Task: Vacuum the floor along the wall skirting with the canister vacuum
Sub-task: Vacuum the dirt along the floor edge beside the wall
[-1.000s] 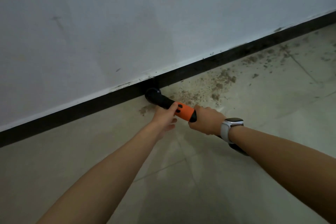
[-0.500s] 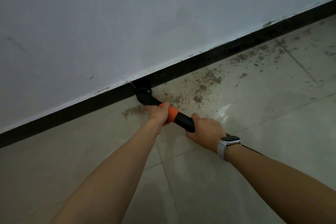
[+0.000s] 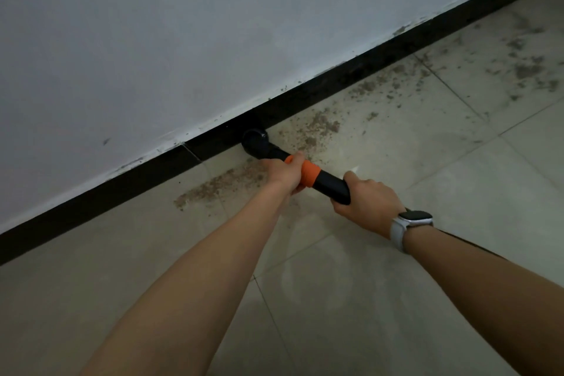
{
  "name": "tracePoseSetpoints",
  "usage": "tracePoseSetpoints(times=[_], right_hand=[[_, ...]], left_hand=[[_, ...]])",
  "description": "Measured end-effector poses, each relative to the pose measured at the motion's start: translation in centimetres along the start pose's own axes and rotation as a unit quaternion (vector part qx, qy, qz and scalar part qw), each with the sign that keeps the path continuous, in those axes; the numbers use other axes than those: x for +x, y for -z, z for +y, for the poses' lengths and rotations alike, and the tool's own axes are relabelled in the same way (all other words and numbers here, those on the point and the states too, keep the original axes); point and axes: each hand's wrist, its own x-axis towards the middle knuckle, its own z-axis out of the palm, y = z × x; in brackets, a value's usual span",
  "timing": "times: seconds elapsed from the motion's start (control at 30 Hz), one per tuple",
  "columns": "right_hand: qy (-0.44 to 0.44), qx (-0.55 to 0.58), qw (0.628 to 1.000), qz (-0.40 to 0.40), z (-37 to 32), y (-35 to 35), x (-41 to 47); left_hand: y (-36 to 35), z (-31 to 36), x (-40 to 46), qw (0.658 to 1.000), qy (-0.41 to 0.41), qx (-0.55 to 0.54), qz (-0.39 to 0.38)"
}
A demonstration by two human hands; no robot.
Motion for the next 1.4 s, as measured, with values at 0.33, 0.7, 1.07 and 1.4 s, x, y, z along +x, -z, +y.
tracePoseSetpoints(times=[0.33,0.7,1.07,1.4], right_hand=[[-0.1,0.037,0.994,0.026,2.4,0.6,-0.6],[0.013,0.073,0.997,-0.019,-3.1,-0.6,-1.9],[0.163,0.06,0.979,-0.104,-16.4,-4.3,0.1],[0.097,0.037,0.991,-0.087,-14.6,-4.0,-1.2]], left_hand=[[-4.2,1.5,0.7,0.996,-0.015,0.027,-0.08],[2.8,-0.8,-2.2,0.998,-0.04,0.005,0.043],[17.8,-4.0,-1.2,0.979,0.006,-0.102,0.179],[15.6,-3.7,-1.3,0.992,0.0,-0.09,0.092]])
